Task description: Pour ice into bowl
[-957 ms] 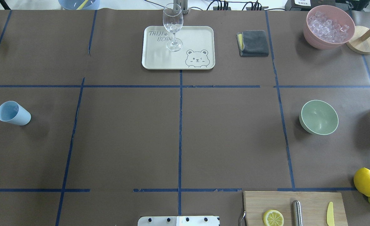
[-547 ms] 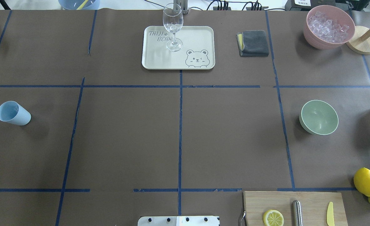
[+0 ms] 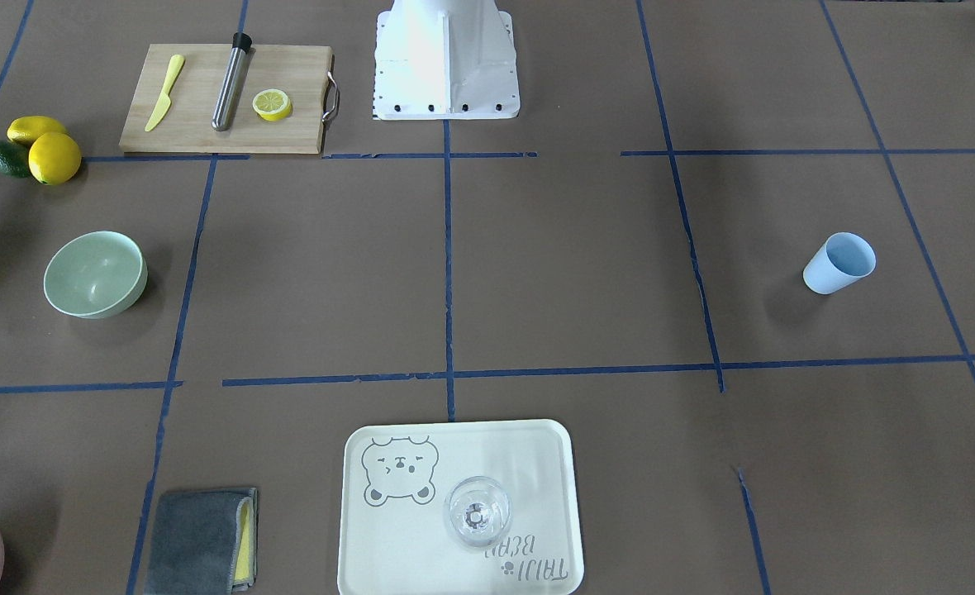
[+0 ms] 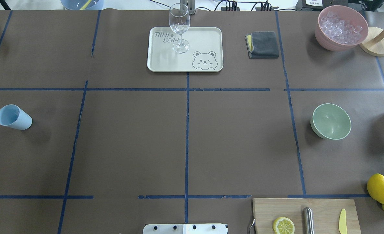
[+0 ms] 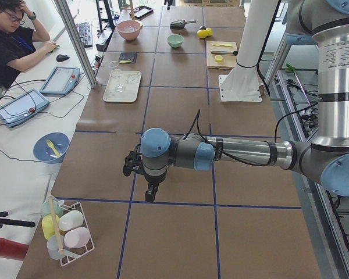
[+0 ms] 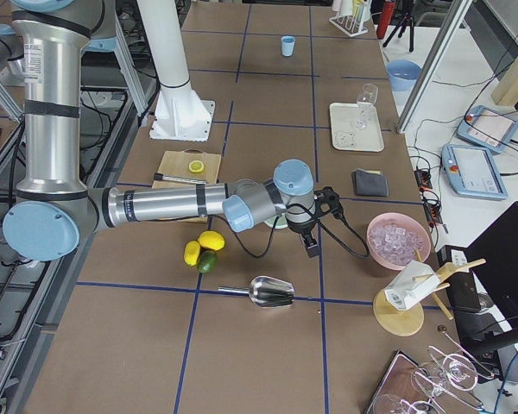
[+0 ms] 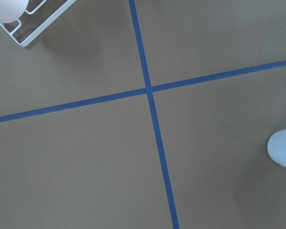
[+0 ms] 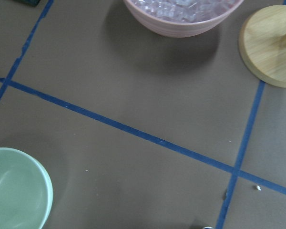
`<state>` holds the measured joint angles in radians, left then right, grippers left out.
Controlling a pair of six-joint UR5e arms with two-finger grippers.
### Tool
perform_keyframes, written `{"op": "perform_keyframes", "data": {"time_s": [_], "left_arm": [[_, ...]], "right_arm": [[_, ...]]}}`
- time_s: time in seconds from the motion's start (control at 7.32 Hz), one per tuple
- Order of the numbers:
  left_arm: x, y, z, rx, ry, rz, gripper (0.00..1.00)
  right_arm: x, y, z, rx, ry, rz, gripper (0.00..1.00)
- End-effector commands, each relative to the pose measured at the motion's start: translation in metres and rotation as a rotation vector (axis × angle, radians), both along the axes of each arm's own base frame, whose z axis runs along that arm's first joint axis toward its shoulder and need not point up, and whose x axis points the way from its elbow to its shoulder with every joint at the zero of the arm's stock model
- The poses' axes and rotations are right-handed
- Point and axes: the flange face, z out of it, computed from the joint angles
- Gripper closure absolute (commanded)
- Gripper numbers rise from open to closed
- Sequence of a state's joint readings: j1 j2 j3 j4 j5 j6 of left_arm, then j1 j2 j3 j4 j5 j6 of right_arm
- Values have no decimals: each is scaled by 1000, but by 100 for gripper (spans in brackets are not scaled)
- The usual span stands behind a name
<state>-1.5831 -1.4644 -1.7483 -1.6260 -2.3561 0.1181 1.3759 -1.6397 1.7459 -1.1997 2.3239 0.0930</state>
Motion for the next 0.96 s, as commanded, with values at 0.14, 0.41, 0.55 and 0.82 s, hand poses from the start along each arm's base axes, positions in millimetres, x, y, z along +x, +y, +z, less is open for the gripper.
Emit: {"op": "perform_keyframes", "data": {"time_s": [0.14,0.41,0.55,0.82], "left_arm": [[1,-1,-1,3,5,2,0],[1,-1,-1,1,5,2,0],[1,-1,-2,4,6,2,0],[1,-1,-1,3,6,2,0]], "right_arm": [[-86,11,-18,-48,-77,-17,0],[-135,35,-16,-89,-103,32,1],[-160,42,-17,-107,-105,54,6],[-183,46,2,-102,-32,82,10]]}}
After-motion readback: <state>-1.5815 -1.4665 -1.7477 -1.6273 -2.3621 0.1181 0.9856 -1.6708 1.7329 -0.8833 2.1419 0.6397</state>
